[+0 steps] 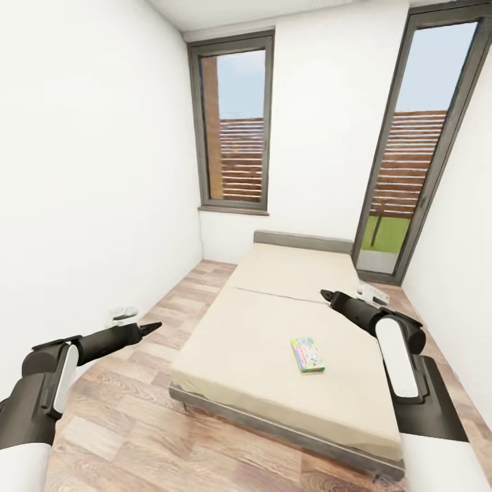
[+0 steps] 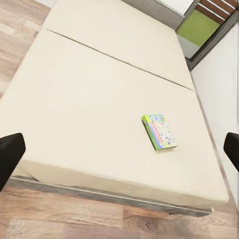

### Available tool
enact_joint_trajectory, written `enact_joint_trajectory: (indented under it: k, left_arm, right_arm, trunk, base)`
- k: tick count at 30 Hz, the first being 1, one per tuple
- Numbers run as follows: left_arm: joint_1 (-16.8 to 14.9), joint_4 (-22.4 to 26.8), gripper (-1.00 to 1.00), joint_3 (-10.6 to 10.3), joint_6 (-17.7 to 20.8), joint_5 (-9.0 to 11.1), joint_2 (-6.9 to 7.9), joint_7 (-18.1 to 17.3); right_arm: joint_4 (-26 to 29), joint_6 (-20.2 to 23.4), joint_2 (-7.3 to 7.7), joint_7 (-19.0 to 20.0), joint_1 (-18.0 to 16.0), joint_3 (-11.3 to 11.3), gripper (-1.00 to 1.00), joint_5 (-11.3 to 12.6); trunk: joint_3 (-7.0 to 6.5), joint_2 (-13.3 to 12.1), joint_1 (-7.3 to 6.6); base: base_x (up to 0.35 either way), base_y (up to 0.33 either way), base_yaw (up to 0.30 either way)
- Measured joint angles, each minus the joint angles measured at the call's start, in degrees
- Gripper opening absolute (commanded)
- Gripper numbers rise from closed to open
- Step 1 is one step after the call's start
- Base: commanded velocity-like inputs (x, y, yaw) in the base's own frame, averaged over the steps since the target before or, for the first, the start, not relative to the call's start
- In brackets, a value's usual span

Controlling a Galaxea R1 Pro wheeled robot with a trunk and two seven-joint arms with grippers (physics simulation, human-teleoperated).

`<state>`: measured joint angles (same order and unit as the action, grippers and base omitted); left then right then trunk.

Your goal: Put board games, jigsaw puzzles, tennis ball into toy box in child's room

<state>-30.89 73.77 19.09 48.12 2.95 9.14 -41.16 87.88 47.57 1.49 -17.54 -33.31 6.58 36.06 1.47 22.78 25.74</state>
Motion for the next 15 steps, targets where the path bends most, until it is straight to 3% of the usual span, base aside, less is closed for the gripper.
enact_joint_trajectory:
  k: [6, 15]
  left_arm:
    - [0.04, 0.00, 1.00, -0.04, 0.00, -0.02, 0.17, -0.01]
    - [0.13, 0.02, 1.00, -0.17, 0.01, 0.13, 0.57, -0.11]
  right_arm:
    - [0.21, -0.22, 0.00, 0.03, 1.50, 0.84, 1.00, -0.01]
    - [0.06, -4.40, 0.00, 0.14, 4.51, 1.29, 1.00, -0.02]
  trunk:
    - [-0.26, 0.01, 0.00]
    - [-0.65, 0.04, 0.01]
  base:
    - [0.000, 0.000, -0.275]
    - [-0.019, 0.000, -0.273]
